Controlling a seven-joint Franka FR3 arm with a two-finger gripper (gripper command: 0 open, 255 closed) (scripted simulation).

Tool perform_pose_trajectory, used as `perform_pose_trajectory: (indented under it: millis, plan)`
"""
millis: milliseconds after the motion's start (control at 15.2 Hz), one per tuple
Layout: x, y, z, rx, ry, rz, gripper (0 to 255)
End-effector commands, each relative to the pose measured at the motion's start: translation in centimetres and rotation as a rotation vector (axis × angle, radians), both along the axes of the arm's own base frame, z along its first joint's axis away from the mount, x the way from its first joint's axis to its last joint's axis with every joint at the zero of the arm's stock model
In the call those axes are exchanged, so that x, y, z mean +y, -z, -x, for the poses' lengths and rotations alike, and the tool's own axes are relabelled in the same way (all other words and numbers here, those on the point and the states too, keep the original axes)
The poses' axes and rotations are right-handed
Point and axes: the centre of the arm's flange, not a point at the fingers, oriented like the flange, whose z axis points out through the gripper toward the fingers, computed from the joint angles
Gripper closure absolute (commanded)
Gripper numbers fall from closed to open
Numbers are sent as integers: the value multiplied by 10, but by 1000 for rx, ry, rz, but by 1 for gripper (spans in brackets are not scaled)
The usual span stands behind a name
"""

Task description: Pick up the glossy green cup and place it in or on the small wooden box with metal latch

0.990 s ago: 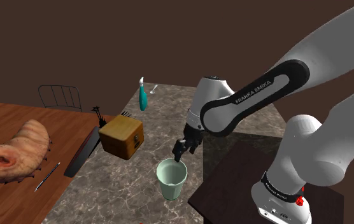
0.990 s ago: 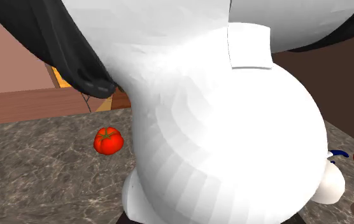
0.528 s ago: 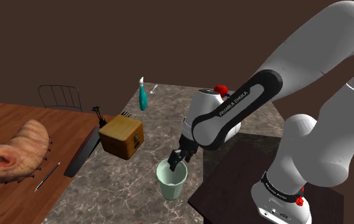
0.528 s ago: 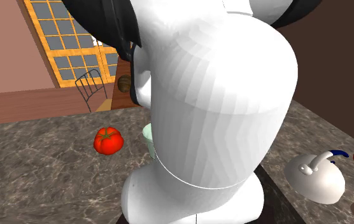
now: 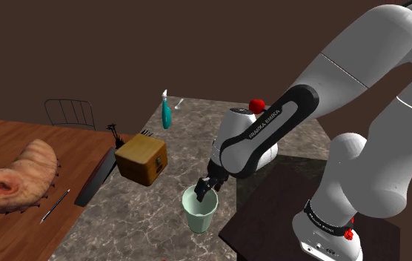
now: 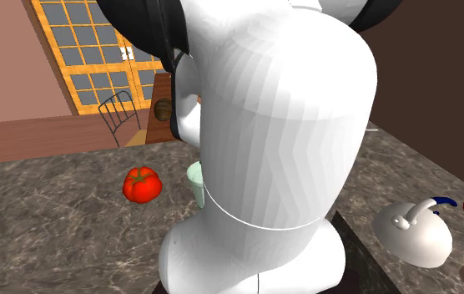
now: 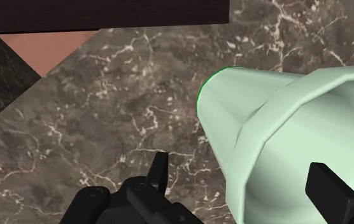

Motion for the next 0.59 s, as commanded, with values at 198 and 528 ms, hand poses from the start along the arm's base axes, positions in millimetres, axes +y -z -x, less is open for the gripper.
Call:
perform_pose_trajectory:
  millis: [198,528]
  plan:
    - [0,0,0,0,0,0,255]
    - [0,0,0,0,0,0,255]
